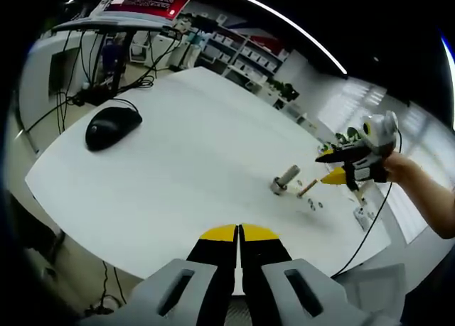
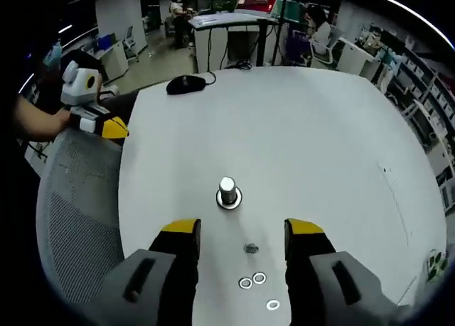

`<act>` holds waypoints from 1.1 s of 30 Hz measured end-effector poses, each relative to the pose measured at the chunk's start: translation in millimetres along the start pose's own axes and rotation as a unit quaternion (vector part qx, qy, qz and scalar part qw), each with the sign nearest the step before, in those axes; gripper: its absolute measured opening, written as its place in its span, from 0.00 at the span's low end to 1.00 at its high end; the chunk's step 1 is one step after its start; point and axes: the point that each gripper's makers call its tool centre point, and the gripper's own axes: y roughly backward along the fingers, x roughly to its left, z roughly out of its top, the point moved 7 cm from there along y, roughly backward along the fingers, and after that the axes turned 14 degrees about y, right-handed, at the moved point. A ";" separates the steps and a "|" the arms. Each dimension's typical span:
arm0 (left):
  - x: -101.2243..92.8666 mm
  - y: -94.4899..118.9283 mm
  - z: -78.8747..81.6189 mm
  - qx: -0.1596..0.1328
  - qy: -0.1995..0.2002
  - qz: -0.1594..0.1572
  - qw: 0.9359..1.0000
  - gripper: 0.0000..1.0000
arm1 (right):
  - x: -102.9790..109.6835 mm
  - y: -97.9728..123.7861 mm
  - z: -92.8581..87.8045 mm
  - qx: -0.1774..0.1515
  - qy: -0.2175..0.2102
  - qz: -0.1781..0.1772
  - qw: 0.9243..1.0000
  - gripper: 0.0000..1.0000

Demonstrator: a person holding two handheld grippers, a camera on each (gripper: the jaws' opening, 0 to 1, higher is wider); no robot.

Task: Place the washer onto the threaded stud by aligning its center hole with the stud, sliding it down to the base, and recovering from edge contact or off-axis alignment until the washer reaches the visible bottom stop.

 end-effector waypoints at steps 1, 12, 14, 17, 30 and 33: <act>-0.1 0.0 0.1 0.000 0.000 0.000 1.000 0.00 | -0.4 2.7 -3.4 -0.001 -0.005 -0.005 1.000 0.49; 0.2 0.0 -0.6 0.002 0.000 0.003 1.000 0.00 | 7.6 24.0 -46.9 -0.019 -0.081 -0.042 0.996 0.48; 0.2 0.0 -0.5 0.002 0.000 0.002 1.000 0.00 | 9.5 23.9 -55.2 -0.018 -0.090 -0.049 0.995 0.48; 0.2 0.0 -0.7 0.003 0.000 0.003 1.000 0.00 | 14.1 22.7 -67.1 -0.015 -0.103 -0.052 0.993 0.48; 0.9 0.2 -0.4 0.003 -0.002 0.008 1.000 0.00 | 17.9 18.6 -107.1 0.005 -0.148 -0.071 0.986 0.46; 1.2 0.1 -0.5 0.003 -0.002 0.008 1.000 0.00 | 16.5 17.2 -116.6 0.005 -0.165 -0.076 0.983 0.46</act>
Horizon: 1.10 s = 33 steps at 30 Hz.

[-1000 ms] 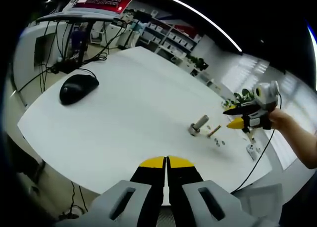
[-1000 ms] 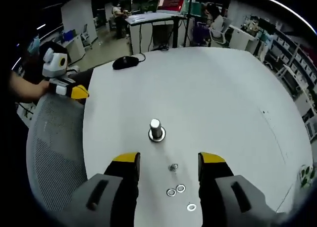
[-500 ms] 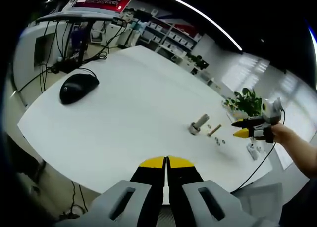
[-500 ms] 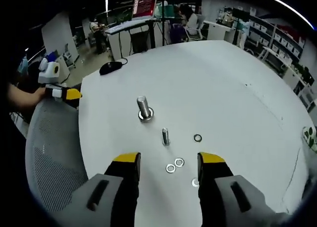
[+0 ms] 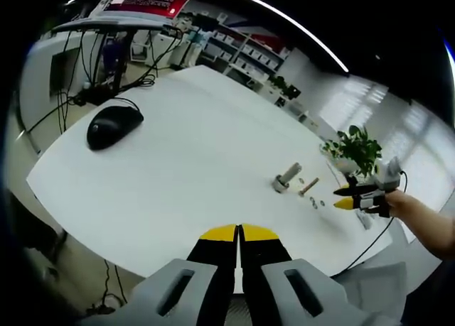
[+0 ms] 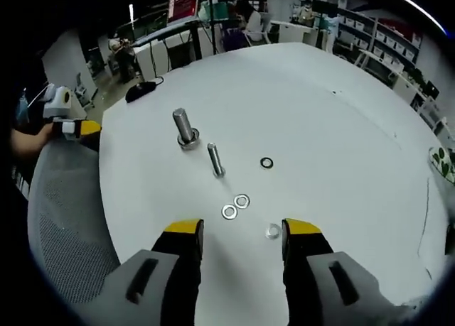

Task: Place the washer onto the threaded stud by aligning its center hole with the stud, sliding it down to the base, and recovering from edge contact or off-axis alignment until the washer reaches the visible bottom stop.

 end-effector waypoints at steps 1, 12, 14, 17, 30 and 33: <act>0.1 0.1 -0.1 0.000 0.000 0.000 1.000 0.00 | -1.0 -0.7 -2.3 0.002 -0.002 -0.002 1.000 0.45; 0.6 0.0 -0.3 0.003 -0.001 0.005 1.000 0.00 | -11.5 -12.3 -21.8 0.011 -0.032 -0.023 0.999 0.37; 1.5 -0.5 -0.4 0.004 -0.004 0.005 1.000 0.00 | -12.5 -15.4 -23.9 0.013 -0.032 -0.023 0.999 0.35; 1.8 -0.1 -0.4 0.004 -0.007 0.009 1.000 0.00 | -15.0 -20.8 -27.5 0.019 -0.036 -0.021 0.999 0.35; 2.3 0.0 -0.6 0.004 -0.007 0.010 1.000 0.00 | -8.9 -24.6 -27.7 0.005 -0.017 -0.034 0.999 0.27; 2.2 0.1 -0.6 0.004 -0.006 0.010 1.000 0.00 | -7.0 -24.5 -26.4 -0.003 -0.017 -0.037 0.999 0.26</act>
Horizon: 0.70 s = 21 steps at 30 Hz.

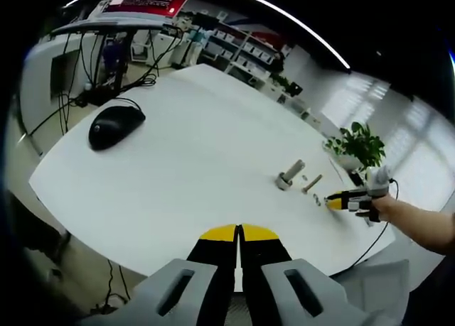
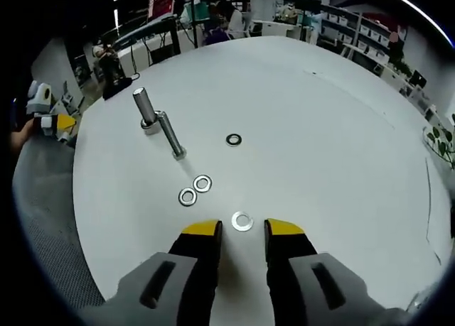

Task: Place the washer onto the threaded stud by aligning its center hole with the stud, sliding it down to the base, and recovering from edge contact or off-axis alignment until the washer reaches the visible bottom stop.

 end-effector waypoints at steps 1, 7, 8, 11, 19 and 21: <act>-0.2 0.0 -0.1 0.000 0.000 0.000 1.000 0.00 | 0.6 0.2 0.6 0.001 0.000 -0.003 1.000 0.25; -0.3 -0.1 -0.4 0.001 0.001 -0.001 1.000 0.00 | 5.1 2.0 1.8 0.002 0.010 -0.004 1.000 0.15; -0.5 -0.1 -0.4 0.001 0.001 -0.001 1.000 0.00 | 5.6 2.3 2.4 0.001 0.012 -0.004 1.000 0.15; -0.4 -0.3 -0.5 0.002 0.000 -0.001 1.000 0.00 | 5.5 1.9 3.0 0.000 0.014 -0.006 1.000 0.15; -0.3 -0.3 -0.7 0.003 0.001 -0.001 1.000 0.00 | 5.6 -1.4 4.7 -0.017 0.001 -0.012 1.000 0.18; -0.8 -0.1 -0.8 0.003 0.001 -0.001 1.000 0.00 | 5.0 -1.3 4.5 -0.016 0.003 -0.013 1.000 0.18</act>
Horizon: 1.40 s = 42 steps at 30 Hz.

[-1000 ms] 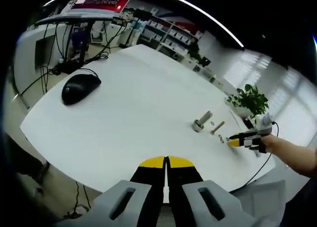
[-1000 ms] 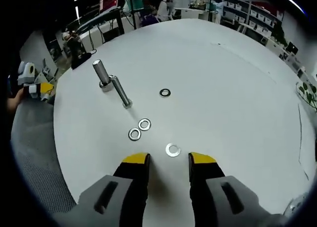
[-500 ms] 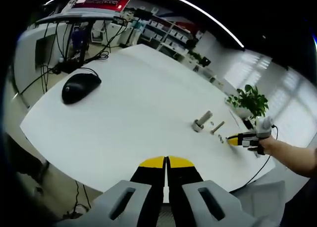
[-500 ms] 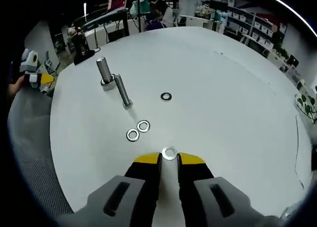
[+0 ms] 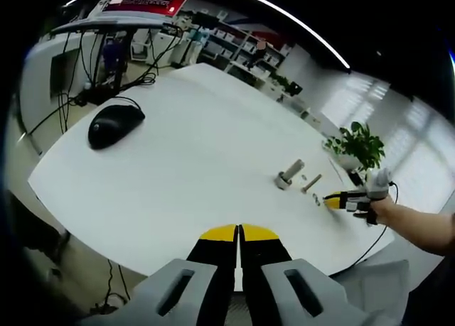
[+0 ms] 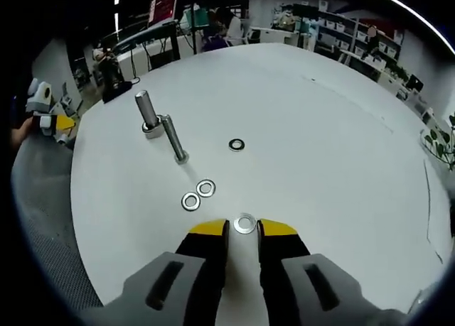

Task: Place the washer onto the threaded stud by aligning its center hole with the stud, sliding it down to the base, and recovering from edge contact or off-axis alignment until the washer reaches the visible bottom stop.

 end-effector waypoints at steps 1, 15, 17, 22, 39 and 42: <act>0.0 0.0 0.1 0.000 0.000 -0.001 1.000 0.00 | 0.0 0.1 0.0 0.000 0.000 0.000 1.000 0.16; -0.5 -0.2 0.6 -0.002 0.001 -0.005 1.000 0.00 | 7.7 5.6 8.7 -0.011 0.015 0.009 1.000 0.14; -0.5 -0.3 0.6 -0.002 0.000 -0.004 1.000 0.00 | 9.2 7.3 12.5 -0.014 0.021 0.010 1.000 0.14; -0.5 -0.3 0.5 -0.002 0.001 -0.004 1.000 0.00 | 12.0 11.2 23.3 -0.027 0.028 0.014 0.999 0.14; -0.7 0.5 0.4 -0.004 0.003 -0.005 1.000 0.00 | 17.7 20.9 62.3 -0.054 0.049 0.029 0.997 0.14; -0.3 0.2 0.5 -0.005 0.003 -0.005 1.000 0.00 | 21.1 21.0 68.2 -0.061 0.055 0.034 0.996 0.14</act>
